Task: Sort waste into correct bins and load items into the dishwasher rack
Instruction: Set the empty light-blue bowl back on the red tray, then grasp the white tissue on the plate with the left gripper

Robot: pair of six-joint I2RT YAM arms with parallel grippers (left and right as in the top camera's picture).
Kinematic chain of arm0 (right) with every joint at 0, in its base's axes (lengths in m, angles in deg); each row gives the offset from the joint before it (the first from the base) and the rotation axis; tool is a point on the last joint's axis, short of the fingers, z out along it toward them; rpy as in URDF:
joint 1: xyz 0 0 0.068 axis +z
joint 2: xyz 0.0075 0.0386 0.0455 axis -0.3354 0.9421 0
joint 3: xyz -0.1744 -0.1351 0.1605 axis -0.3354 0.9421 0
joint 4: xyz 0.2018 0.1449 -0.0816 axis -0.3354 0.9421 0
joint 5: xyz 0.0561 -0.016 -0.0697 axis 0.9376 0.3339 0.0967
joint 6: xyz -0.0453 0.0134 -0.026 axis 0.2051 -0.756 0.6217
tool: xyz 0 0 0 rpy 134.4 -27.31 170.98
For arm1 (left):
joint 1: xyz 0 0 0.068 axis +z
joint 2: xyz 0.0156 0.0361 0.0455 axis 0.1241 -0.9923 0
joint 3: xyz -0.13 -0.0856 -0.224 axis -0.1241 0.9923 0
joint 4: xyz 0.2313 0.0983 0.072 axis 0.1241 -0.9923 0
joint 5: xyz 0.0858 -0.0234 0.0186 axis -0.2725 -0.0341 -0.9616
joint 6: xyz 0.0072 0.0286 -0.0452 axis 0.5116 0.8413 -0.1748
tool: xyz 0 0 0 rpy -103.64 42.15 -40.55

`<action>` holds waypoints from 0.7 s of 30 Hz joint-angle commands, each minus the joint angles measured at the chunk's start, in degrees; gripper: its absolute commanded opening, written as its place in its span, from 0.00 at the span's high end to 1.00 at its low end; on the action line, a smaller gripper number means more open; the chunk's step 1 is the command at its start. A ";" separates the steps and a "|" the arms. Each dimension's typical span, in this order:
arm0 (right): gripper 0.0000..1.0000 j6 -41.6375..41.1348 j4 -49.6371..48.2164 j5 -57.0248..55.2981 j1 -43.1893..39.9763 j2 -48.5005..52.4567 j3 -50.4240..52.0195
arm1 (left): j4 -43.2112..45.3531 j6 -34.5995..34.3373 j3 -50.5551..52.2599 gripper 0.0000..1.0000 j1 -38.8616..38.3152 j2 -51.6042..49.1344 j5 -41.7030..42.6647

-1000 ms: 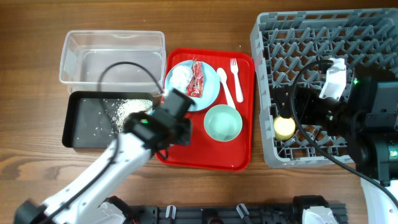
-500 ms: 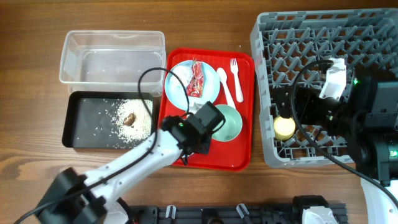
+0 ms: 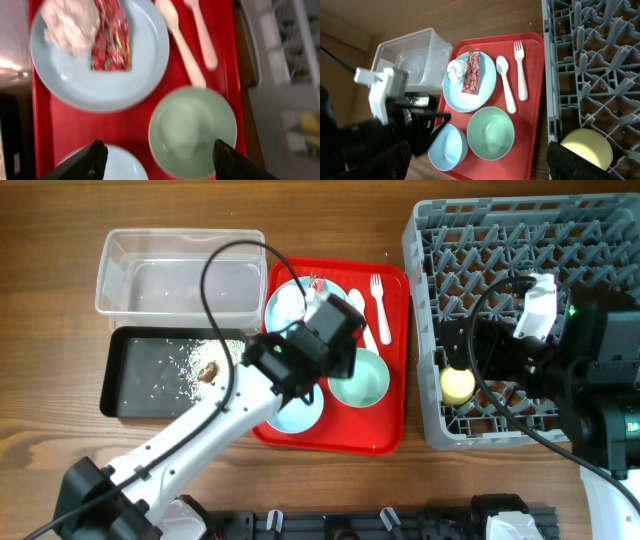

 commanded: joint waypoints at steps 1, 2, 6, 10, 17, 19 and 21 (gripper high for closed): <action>0.11 -0.52 -0.07 1.07 0.02 0.28 -0.52 | 4.22 2.40 -0.61 0.36 4.17 -2.25 -1.55; 0.11 -0.50 -0.07 1.07 0.02 0.28 -0.52 | 5.05 2.40 -0.61 0.37 4.94 -3.13 -1.51; 0.11 -0.46 0.20 1.07 0.02 0.28 -0.52 | 5.73 4.59 -0.61 0.38 5.68 -5.18 0.15; 0.08 -0.31 0.28 1.07 0.02 0.28 -0.52 | 6.32 4.92 -0.63 0.28 5.64 -5.16 0.17; 0.00 0.07 1.22 1.05 0.02 0.28 -0.52 | 5.97 5.18 -0.83 0.17 5.88 -5.03 -1.77; 0.00 -0.04 1.20 1.07 0.02 0.28 -0.52 | 8.22 5.18 -1.05 0.18 6.67 -5.05 -0.81; 0.00 -0.04 1.20 1.07 0.02 0.28 -0.52 | 10.80 7.04 -1.03 0.23 7.50 -5.84 -0.07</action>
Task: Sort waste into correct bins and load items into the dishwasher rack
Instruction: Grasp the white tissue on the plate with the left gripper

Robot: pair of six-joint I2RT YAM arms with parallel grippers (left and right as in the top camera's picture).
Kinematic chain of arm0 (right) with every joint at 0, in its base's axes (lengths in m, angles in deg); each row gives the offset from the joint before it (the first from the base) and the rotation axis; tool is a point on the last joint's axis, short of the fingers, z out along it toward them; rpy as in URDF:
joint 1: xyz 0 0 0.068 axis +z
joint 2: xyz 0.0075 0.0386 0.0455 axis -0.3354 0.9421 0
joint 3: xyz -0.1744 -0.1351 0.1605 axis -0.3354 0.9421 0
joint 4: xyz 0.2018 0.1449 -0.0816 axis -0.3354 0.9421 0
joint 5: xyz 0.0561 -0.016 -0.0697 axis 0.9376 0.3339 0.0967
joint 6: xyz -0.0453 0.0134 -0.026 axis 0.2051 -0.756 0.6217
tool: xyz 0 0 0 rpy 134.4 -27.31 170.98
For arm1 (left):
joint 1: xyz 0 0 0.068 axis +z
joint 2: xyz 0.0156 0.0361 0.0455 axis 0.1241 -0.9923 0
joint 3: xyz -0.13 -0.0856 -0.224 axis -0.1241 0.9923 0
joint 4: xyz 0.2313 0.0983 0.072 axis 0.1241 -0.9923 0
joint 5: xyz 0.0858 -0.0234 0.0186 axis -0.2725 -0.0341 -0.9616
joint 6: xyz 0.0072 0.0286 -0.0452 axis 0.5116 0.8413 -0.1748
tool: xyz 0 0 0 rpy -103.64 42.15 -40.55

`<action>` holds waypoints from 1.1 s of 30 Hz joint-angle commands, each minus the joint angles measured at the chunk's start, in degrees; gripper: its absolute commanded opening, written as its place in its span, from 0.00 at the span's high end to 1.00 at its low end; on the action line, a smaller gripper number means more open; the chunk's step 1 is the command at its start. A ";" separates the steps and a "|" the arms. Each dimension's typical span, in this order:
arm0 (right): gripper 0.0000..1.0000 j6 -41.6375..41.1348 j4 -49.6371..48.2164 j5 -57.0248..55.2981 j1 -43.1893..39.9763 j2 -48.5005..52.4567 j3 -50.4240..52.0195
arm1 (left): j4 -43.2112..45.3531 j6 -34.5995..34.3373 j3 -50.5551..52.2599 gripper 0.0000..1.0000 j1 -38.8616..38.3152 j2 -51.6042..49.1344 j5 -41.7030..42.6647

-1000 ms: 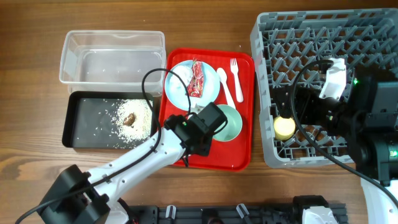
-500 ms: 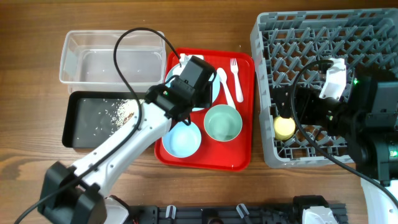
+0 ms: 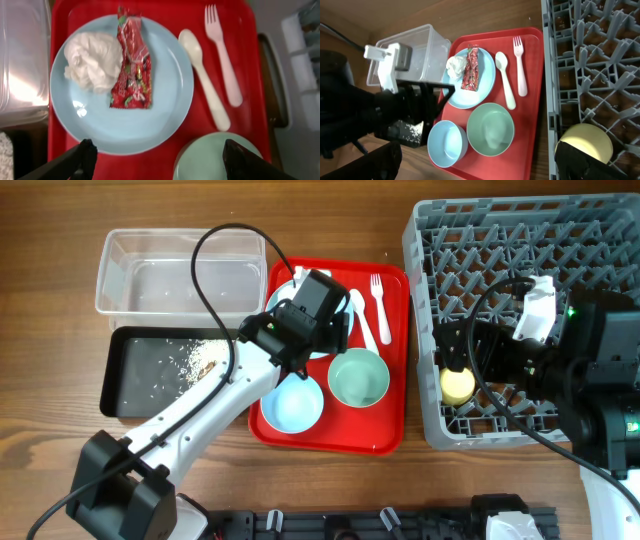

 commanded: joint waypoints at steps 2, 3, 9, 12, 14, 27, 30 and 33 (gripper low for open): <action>0.00 0.07 0.09 1.07 0.02 0.28 -0.52 | 5.77 4.94 -0.94 0.23 2.36 -2.78 0.28; 0.00 0.09 0.09 1.07 0.02 0.28 -0.52 | 7.56 5.97 -0.94 0.23 2.99 -4.46 -0.04; 0.00 0.07 0.70 1.07 0.02 0.39 -0.52 | 12.55 6.32 -0.94 0.18 7.23 -12.87 -2.32; 0.00 0.07 0.72 1.07 0.02 0.39 -0.52 | 15.32 6.43 -0.94 0.18 9.03 -16.20 -2.32; 0.00 0.04 0.68 1.07 0.02 0.39 -0.52 | 17.11 6.45 -0.94 0.18 9.70 -17.44 -2.54; 0.00 0.04 0.72 1.07 0.02 0.39 -0.52 | 18.49 7.65 -1.05 0.96 9.51 -17.51 -2.47; 0.00 0.07 1.07 1.07 0.02 0.39 -0.52 | 16.70 7.67 -1.05 0.96 8.96 -10.91 -2.51; 0.00 0.07 1.09 1.07 0.02 0.39 -0.52 | 14.10 7.72 -1.05 0.96 9.03 -3.89 -3.65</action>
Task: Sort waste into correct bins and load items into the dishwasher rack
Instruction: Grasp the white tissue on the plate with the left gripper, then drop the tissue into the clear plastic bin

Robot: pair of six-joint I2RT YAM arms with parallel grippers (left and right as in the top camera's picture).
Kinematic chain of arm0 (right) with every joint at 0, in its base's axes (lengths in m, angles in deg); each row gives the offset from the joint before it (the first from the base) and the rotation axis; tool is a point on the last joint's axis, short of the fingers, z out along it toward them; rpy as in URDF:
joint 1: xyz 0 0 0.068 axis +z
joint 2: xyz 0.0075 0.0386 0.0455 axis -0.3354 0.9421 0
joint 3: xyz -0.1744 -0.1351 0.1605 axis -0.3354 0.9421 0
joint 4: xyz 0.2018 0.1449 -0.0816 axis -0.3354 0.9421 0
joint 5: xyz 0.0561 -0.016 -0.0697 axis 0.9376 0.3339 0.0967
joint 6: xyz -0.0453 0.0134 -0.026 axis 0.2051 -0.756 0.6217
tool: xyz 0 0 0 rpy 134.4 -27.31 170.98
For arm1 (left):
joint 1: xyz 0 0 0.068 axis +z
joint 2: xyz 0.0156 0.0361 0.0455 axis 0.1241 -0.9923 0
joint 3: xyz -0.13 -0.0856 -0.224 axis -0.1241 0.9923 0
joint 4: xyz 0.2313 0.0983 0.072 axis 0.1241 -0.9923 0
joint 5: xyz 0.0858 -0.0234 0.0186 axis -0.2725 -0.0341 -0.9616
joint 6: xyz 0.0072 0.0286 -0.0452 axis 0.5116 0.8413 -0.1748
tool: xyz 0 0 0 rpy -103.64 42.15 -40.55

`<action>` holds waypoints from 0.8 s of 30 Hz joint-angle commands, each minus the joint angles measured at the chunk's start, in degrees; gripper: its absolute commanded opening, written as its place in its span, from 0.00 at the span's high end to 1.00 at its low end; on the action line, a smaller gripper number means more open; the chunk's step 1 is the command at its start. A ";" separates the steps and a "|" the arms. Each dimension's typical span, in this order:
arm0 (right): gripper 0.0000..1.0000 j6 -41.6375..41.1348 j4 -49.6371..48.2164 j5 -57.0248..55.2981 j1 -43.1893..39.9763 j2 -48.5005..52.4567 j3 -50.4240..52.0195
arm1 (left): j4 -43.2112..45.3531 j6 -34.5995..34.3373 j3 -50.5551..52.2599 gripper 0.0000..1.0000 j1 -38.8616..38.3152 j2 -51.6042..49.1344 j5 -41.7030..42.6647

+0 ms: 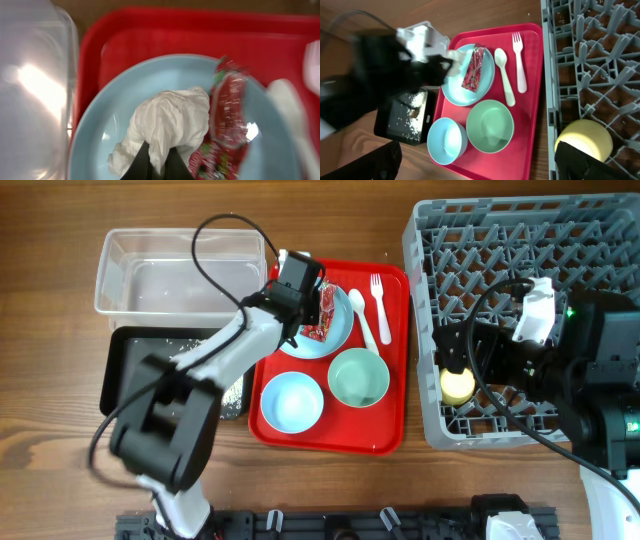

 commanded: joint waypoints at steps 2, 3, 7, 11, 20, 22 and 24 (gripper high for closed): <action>0.00 0.07 0.11 1.09 0.02 0.33 -0.52 | -3.10 0.35 -0.59 0.96 0.37 14.45 -5.70; 0.00 0.07 -0.02 1.09 0.02 0.33 -0.52 | -3.54 0.37 -0.59 0.96 1.03 15.82 -8.66; 0.00 0.04 -0.20 1.09 0.02 0.33 -0.52 | -3.58 0.52 -0.52 0.96 5.81 15.02 -14.21; 0.00 0.04 -0.07 1.11 0.02 0.33 -0.52 | -3.98 0.50 -0.48 0.63 11.08 9.60 -12.04; 0.00 0.09 -0.04 1.09 0.02 0.33 -0.52 | -3.85 0.52 -0.59 0.34 7.13 10.97 6.43; 0.00 0.09 -0.09 1.07 0.02 0.33 -0.52 | -4.37 0.57 -0.48 0.34 3.74 10.62 6.38; 0.00 0.07 -0.17 1.07 0.02 0.33 -0.52 | -3.85 1.68 -0.48 0.34 1.25 9.29 6.36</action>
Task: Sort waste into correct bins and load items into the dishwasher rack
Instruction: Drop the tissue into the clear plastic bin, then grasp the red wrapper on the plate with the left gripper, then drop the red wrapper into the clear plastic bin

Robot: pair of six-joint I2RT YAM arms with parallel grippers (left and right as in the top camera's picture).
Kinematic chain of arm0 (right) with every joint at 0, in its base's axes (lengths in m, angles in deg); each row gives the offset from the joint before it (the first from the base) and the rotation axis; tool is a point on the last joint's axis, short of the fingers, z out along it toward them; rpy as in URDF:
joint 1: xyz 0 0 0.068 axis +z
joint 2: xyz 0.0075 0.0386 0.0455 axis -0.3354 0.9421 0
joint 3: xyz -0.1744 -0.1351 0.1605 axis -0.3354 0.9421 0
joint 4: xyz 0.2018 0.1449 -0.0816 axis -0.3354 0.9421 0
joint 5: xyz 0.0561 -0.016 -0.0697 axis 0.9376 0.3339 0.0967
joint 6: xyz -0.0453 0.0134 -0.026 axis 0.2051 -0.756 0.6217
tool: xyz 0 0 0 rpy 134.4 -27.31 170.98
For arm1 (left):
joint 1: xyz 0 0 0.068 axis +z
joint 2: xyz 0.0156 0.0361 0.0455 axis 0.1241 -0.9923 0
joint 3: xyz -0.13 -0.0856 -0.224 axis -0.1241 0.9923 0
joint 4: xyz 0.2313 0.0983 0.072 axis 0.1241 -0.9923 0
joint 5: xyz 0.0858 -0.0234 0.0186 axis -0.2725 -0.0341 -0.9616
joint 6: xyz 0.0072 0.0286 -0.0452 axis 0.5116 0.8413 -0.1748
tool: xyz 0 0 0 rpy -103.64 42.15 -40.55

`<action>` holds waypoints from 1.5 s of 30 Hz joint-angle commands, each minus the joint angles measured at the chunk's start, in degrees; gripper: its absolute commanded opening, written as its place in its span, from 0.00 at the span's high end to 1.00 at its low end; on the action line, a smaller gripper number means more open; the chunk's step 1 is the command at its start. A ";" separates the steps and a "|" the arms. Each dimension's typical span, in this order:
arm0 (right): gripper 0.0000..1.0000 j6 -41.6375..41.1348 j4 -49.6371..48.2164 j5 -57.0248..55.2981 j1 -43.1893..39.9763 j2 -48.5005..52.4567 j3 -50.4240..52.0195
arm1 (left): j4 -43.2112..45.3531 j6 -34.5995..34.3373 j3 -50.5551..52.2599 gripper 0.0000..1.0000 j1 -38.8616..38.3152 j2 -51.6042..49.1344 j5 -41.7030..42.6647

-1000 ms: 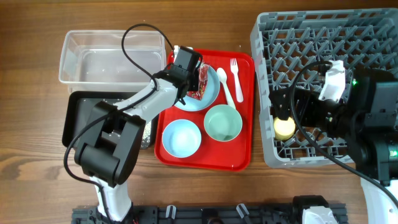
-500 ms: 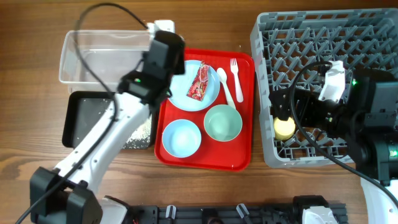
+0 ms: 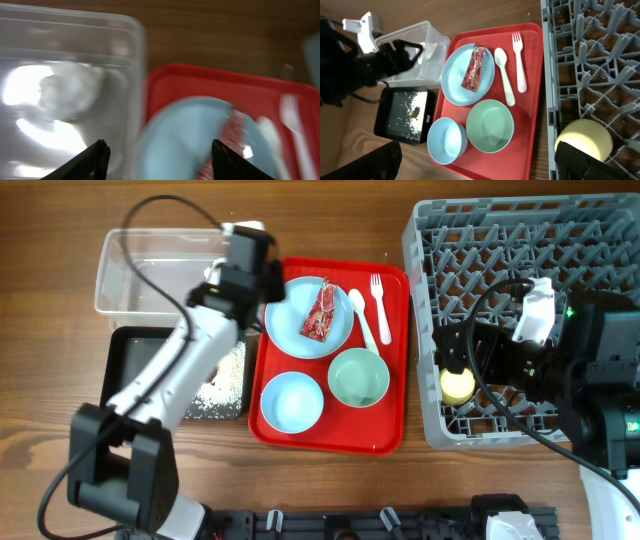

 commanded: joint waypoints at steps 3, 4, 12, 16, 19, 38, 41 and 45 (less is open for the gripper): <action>0.00 0.07 -0.33 1.07 0.04 0.33 -0.52 | 2.86 3.37 0.04 0.29 -7.82 -4.13 2.19; 0.00 0.09 -0.33 1.07 0.04 0.33 -0.52 | 3.65 3.34 0.04 0.28 -8.20 -5.64 1.57; 0.00 0.09 -0.37 1.07 0.04 0.33 -0.52 | 7.87 3.17 0.04 0.23 -8.44 -16.20 4.02; 0.00 0.07 -0.33 1.07 0.04 0.33 -0.52 | 7.93 3.15 0.04 0.34 -8.94 -17.88 5.75; 0.00 0.09 -0.35 1.07 0.04 0.33 -0.52 | 7.96 3.15 0.04 0.62 -9.03 -17.92 5.70; 0.00 0.11 0.07 1.07 0.04 0.33 -0.52 | -4.09 -0.04 -1.68 0.96 -5.57 5.79 -5.31; 0.00 0.11 -0.20 1.05 0.04 0.33 -0.52 | -4.13 1.75 -1.68 0.96 -1.62 5.90 -10.71; 0.00 0.09 -0.33 1.05 0.04 0.33 -0.52 | -3.80 1.40 -1.68 0.92 6.01 1.42 -11.08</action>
